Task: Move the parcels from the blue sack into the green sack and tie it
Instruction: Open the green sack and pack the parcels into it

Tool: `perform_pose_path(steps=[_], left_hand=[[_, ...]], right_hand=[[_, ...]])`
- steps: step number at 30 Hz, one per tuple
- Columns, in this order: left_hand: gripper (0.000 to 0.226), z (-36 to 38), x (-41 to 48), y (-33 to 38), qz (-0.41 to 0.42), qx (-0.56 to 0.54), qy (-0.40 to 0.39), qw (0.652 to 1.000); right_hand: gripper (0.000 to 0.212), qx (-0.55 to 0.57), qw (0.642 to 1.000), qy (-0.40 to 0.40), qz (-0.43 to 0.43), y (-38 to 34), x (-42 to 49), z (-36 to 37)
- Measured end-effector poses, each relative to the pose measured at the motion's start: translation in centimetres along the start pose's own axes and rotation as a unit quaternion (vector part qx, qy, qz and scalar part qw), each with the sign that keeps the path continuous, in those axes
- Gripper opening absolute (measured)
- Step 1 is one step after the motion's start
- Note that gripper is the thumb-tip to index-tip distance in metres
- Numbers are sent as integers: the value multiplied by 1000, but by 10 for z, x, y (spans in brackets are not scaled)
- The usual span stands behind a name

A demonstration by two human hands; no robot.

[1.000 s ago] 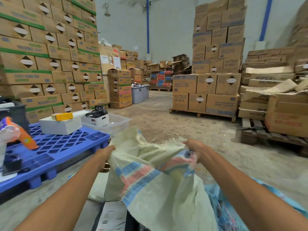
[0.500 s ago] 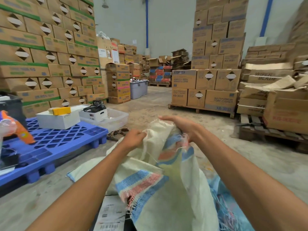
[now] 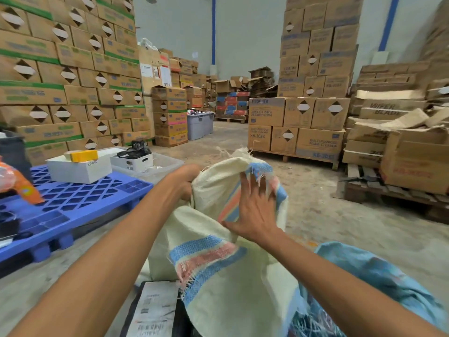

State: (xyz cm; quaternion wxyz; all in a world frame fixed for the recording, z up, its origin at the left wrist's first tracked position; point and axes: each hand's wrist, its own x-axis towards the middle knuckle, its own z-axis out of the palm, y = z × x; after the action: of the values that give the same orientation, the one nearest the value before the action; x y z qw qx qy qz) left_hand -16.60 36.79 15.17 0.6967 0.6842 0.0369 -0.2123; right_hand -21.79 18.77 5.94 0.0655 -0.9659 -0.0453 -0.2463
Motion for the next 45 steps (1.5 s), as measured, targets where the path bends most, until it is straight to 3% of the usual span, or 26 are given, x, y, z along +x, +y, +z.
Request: perform_pose_path(steps=[3, 5, 7, 8, 10, 12, 14, 16, 17, 18, 19, 21, 22, 24, 26, 27, 29, 31, 33, 35, 37, 38, 40, 43, 44, 45], left_hand=[[24, 2, -5, 8, -3, 0, -21, 1000], [42, 1, -16, 16, 17, 12, 9, 1000], [87, -2, -28, 21, 14, 120, 13, 993], [94, 0, -36, 23, -4, 208, -18, 978], [75, 1, -53, 23, -29, 350, -62, 934], [68, 1, -66, 21, -47, 435, -91, 894], [55, -11, -61, 18, -36, 434, -89, 896], [52, -29, -47, 14, 2, 402, -19, 915], [61, -38, -37, 11, 36, 407, 59, 911], [74, -46, -27, 5, 80, 424, 162, 887], [88, -52, -18, -3, 133, 448, 273, 841], [90, -51, -11, -22, 294, 480, 403, 722], [79, -46, -12, -32, 405, 483, 399, 666], [65, -24, -22, -48, 558, 497, 247, 617], [64, -2, -24, -62, 515, 563, 93, 640], [55, 5, -19, -66, 464, 591, 73, 656], [22, 7, -4, -67, 396, 597, 103, 690], [14, 6, 4, -59, 338, 529, 141, 766], [20, 4, 3, -47, 289, 464, 168, 820], [21, 0, 4, -36, 232, 364, 203, 879], [27, -4, 1, -26, 185, 227, 210, 933], [31, -3, -3, -23, 153, 176, 194, 953], [33, -2, -15, -14, 105, 158, 132, 973], [36, -3, -31, -9, 74, 175, 80, 979], [28, -7, -30, -7, 76, 194, 99, 973], [19, -12, -29, -6, 88, 235, 127, 960]], right_hand=[[128, -15, 990, 130, 58, 7, 12, 0], [123, -18, 977, 198, 78, 16, 24, -1], [114, -19, 979, 175, 105, 21, 33, -4], [106, -21, 978, 170, 116, 23, 38, -4], [77, 0, 980, 172, 96, 25, 44, -9], [53, 35, 987, 144, 55, 31, 49, -10], [40, 25, 996, 88, 8, 37, 51, -8], [31, 104, 994, -20, 11, 40, 49, -3], [27, 200, 975, -89, 38, 39, 46, -5], [25, 286, 944, -144, 75, 39, 43, -6], [27, 342, 913, -188, 119, 38, 39, -12], [30, 379, 858, -288, 190, 38, 37, -23], [38, 382, 833, -339, 214, 38, 36, -29], [51, 387, 795, -401, 240, 38, 43, -35], [54, 391, 793, -395, 251, 39, 54, -38], [53, 397, 793, -390, 249, 39, 57, -41], [43, 438, 770, -404, 227, 36, 58, -53], [44, 457, 774, -395, 188, 34, 56, -61], [68, 396, 864, -295, 94, 34, 49, -61], [107, 214, 965, -141, -54, 33, 33, -54], [127, 43, 986, -30, -160, 41, 18, -39], [127, 15, 986, -3, -168, 46, 14, -34], [104, 21, 993, -7, -119, 49, 9, -28], [19, 127, 986, -102, 39, 56, 20, -20], [7, 180, 970, -138, 90, 57, 23, -24], [17, 220, 952, -172, 124, 61, 28, -29]])
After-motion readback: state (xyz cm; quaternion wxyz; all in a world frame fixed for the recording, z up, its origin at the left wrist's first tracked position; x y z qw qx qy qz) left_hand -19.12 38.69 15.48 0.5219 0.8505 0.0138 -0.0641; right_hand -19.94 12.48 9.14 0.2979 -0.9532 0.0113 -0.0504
